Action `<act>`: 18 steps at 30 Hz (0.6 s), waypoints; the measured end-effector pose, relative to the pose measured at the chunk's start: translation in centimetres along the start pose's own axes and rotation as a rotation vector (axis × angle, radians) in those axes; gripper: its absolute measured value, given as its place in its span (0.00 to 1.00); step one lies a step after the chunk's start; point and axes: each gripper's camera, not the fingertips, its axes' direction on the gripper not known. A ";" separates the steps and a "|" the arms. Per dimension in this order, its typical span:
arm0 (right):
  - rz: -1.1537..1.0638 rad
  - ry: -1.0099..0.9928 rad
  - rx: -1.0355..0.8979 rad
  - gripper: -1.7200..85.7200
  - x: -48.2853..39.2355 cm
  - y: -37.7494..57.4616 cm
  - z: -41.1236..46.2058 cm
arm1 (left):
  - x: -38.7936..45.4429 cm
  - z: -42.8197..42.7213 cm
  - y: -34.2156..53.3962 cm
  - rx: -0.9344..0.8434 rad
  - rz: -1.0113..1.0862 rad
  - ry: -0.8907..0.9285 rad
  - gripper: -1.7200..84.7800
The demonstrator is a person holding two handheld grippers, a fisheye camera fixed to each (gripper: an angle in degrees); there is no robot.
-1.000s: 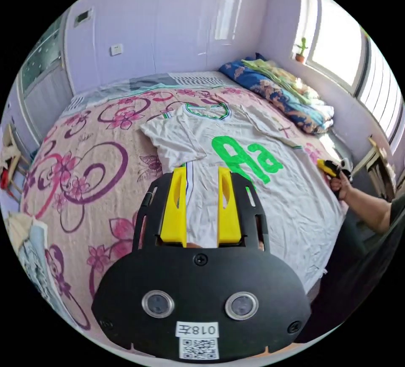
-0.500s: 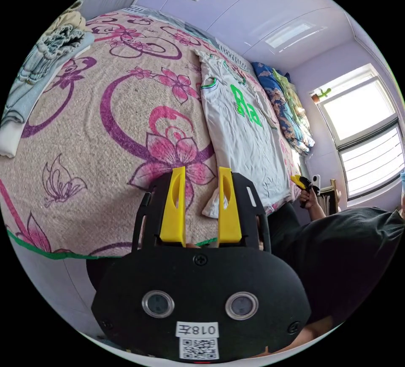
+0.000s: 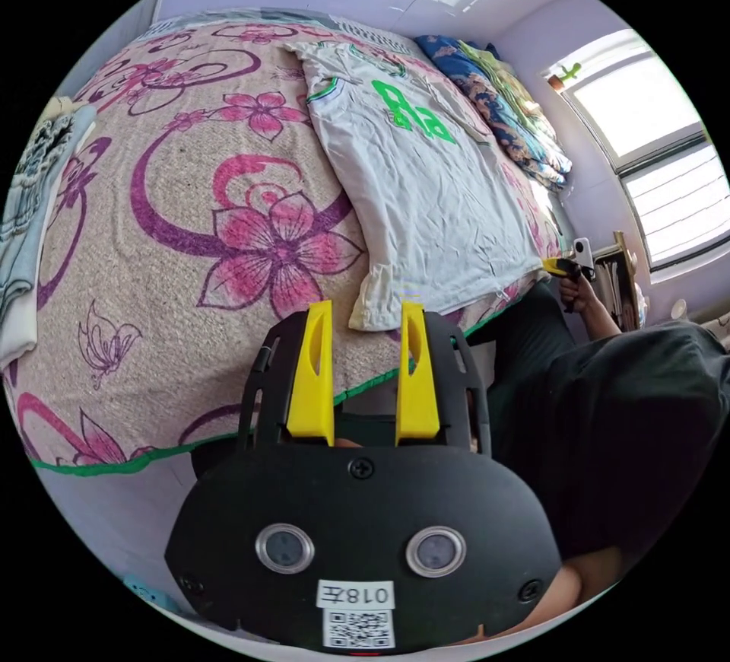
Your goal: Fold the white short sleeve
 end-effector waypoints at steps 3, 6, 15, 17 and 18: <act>-0.002 -0.022 -0.021 0.15 0.3 0.2 -0.3 | -0.4 0.3 0.7 -0.004 0.028 -0.013 0.17; 0.004 -0.059 -0.017 0.15 0.9 0.3 -0.6 | -1.3 0.5 1.3 0.012 0.024 0.028 0.17; 0.070 -0.167 0.084 0.15 3.3 2.0 -3.3 | -4.6 1.8 4.5 0.061 -0.053 0.135 0.17; 0.066 -0.171 0.050 0.15 3.3 1.6 -2.4 | -5.3 2.0 5.0 0.073 -0.066 0.156 0.17; 0.062 -0.170 0.048 0.15 3.2 1.4 -2.2 | -5.8 2.2 5.3 0.082 -0.073 0.171 0.17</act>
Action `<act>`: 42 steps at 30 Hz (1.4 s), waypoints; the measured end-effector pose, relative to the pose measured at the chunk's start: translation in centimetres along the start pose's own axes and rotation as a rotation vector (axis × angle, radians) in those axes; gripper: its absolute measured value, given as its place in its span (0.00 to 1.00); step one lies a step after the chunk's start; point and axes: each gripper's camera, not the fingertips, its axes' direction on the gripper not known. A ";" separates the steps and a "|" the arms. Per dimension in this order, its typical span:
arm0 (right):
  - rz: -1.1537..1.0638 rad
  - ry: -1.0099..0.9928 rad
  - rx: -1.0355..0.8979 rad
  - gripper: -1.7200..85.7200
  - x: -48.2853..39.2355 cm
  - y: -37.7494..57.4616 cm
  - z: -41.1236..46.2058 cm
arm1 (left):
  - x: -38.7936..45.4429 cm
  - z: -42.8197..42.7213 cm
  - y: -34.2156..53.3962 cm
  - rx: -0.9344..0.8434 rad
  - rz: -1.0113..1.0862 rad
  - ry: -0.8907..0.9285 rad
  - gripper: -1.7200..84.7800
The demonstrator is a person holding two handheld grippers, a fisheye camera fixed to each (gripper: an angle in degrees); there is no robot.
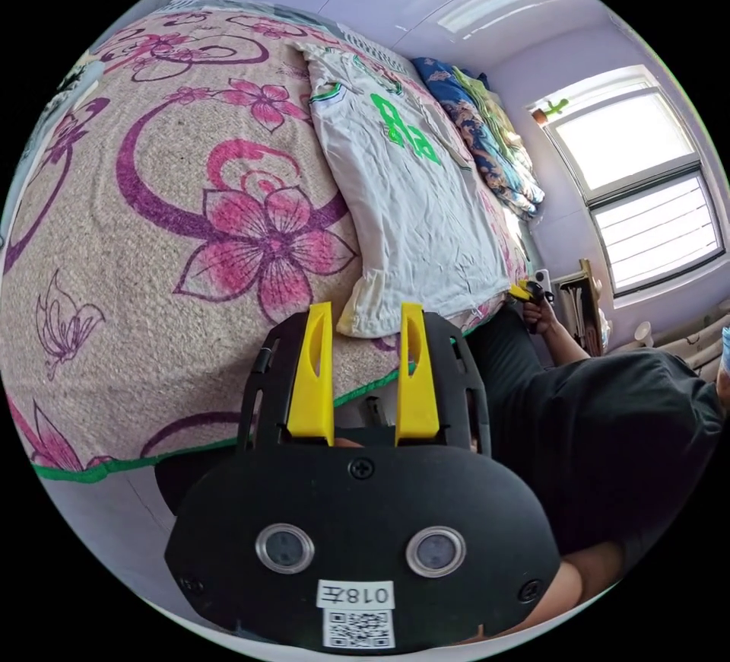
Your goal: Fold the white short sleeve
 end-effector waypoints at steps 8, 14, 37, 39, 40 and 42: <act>-0.010 -0.027 -0.016 0.14 -0.4 -0.5 0.6 | -1.6 -0.5 2.7 0.039 0.012 0.050 0.16; 0.001 -0.021 -0.013 0.14 -0.7 -0.5 1.0 | -2.1 0.9 3.6 0.017 0.080 -0.001 0.15; -0.184 0.108 0.019 0.03 -9.8 1.0 1.4 | -3.6 -3.4 10.8 0.198 0.120 0.266 0.01; -0.182 0.106 0.010 0.03 -10.3 1.8 1.1 | -3.6 -3.5 12.4 0.171 0.109 0.272 0.01; -0.176 0.106 0.000 0.03 -10.4 2.4 1.0 | -3.6 -3.4 12.8 0.159 0.103 0.273 0.01; -0.152 0.108 -0.023 0.03 -10.4 3.5 1.1 | -3.9 -2.7 14.8 0.102 0.062 0.269 0.01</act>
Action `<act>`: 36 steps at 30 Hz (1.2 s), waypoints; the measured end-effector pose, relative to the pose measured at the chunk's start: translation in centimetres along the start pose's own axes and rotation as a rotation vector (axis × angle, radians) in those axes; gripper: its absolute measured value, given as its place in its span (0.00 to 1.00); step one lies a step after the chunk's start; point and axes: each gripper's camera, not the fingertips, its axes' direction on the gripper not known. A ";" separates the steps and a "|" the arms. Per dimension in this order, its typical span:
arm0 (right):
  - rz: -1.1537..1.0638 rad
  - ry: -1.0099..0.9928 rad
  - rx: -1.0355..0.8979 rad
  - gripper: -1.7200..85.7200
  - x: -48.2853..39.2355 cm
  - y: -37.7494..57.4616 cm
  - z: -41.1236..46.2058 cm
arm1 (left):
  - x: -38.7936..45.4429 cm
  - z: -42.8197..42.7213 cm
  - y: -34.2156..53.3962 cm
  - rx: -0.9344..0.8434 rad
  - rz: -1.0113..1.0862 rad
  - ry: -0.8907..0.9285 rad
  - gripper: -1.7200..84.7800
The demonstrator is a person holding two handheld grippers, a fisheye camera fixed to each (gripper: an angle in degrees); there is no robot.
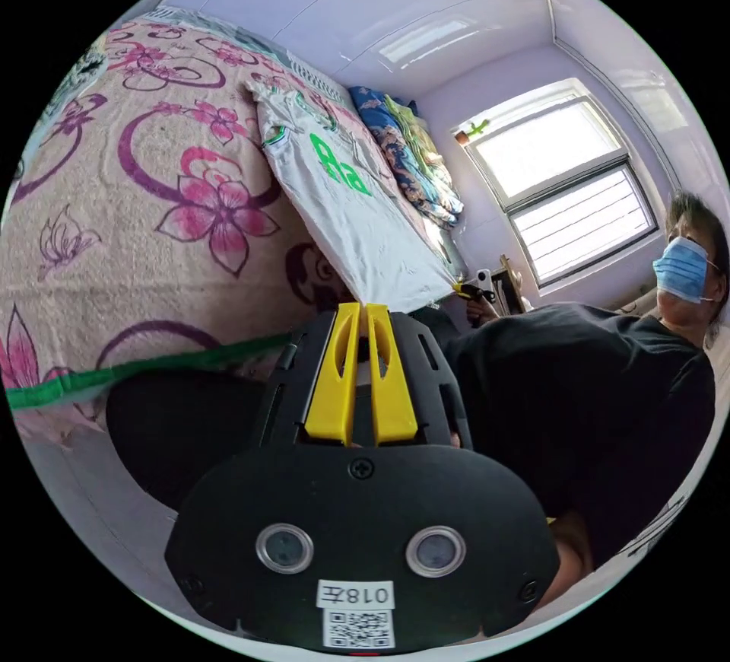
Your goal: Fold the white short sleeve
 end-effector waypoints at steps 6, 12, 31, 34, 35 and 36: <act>0.169 -0.028 -0.115 0.08 1.7 3.1 2.4 | -2.6 2.4 3.7 -0.076 -0.201 0.039 0.03; 0.165 0.340 -0.103 0.11 -2.3 -2.3 1.2 | -2.7 0.9 4.0 -0.062 -0.313 0.056 0.05; -0.030 0.779 -0.176 0.02 -2.8 -32.1 16.1 | 1.2 0.0 5.4 0.130 -0.456 -0.015 0.01; -0.034 0.713 -0.168 0.03 -2.8 -31.0 14.1 | 1.1 0.8 4.4 0.128 -0.446 0.003 0.01; -0.047 0.660 -0.133 0.05 -3.2 -30.9 13.3 | 1.2 1.1 3.8 0.129 -0.438 0.013 0.01; -0.053 0.637 -0.104 0.06 -3.5 -30.9 12.9 | 1.4 1.5 3.3 0.130 -0.429 0.021 0.01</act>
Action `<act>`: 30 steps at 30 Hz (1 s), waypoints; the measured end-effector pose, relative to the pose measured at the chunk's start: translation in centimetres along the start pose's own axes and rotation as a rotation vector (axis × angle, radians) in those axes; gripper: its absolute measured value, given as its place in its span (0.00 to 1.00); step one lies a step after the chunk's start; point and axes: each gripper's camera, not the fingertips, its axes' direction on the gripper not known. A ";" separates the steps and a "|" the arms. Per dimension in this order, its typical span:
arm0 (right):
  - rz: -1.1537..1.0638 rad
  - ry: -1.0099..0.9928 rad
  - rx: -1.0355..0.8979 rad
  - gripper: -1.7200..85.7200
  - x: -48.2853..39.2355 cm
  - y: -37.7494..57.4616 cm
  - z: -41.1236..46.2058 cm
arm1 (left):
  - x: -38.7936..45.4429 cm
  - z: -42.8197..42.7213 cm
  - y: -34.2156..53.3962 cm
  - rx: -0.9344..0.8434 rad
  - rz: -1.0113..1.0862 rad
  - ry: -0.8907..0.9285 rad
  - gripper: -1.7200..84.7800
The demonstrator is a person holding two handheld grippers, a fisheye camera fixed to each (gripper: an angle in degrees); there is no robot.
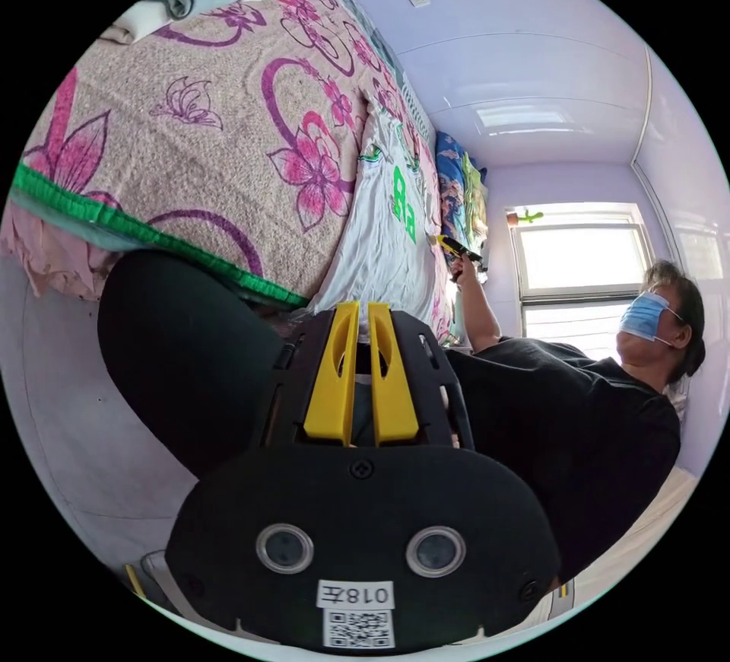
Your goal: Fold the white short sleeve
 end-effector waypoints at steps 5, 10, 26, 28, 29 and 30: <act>-0.009 -0.097 0.145 0.07 -1.1 -2.5 -1.6 | 2.5 1.7 -0.5 -0.022 0.038 0.002 0.01; 0.039 -0.075 -0.027 0.07 -0.8 -4.7 1.9 | 4.6 1.9 0.5 0.013 0.044 -0.007 0.02; 0.041 -0.455 0.010 0.14 2.1 27.0 -4.4 | 12.1 12.7 -2.7 -0.293 0.346 -0.251 0.14; 0.084 -0.454 -0.007 0.14 2.2 29.6 -4.0 | 13.2 14.7 -3.3 -0.352 0.393 -0.315 0.14; 0.108 -0.446 -0.007 0.14 2.2 30.9 -3.7 | 13.8 16.2 -3.5 -0.398 0.421 -0.353 0.15; 0.116 -0.447 -0.004 0.14 2.2 31.4 -3.7 | 14.1 17.8 -3.8 -0.446 0.435 -0.388 0.15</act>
